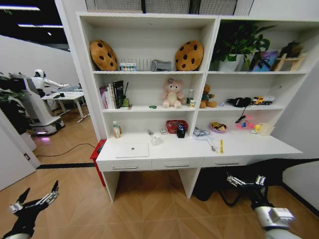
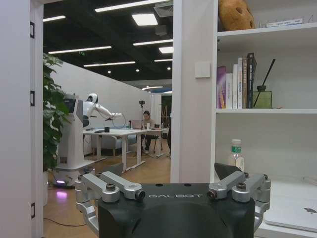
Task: Organize the objects on the table.
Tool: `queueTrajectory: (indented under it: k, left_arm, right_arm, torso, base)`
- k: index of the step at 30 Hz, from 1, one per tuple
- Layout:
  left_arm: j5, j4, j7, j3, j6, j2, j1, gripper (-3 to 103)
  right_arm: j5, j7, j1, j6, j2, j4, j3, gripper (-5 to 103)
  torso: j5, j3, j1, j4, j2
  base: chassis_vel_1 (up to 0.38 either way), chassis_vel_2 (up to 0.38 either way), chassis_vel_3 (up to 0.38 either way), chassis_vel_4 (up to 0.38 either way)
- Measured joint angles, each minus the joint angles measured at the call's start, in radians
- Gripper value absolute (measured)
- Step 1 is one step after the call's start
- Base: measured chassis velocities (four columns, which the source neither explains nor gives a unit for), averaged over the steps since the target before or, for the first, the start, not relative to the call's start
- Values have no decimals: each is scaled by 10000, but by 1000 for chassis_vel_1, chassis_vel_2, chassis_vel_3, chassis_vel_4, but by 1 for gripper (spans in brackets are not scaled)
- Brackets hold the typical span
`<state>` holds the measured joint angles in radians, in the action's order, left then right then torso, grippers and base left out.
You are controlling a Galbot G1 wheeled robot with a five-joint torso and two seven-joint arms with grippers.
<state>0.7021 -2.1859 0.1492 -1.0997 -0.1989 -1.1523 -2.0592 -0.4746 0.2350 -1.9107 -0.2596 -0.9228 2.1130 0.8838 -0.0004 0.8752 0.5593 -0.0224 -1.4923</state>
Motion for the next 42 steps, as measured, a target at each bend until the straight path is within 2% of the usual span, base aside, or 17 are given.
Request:
queueTrajectory:
  k: [42]
  left_arm:
    - [0,0,0,0,0,0,0,100]
  right_arm:
    - [0,0,0,0,0,0,0,100]
  torso:
    - [0,0,-1,1,-1]
  base:
    - [0,0,0,0]
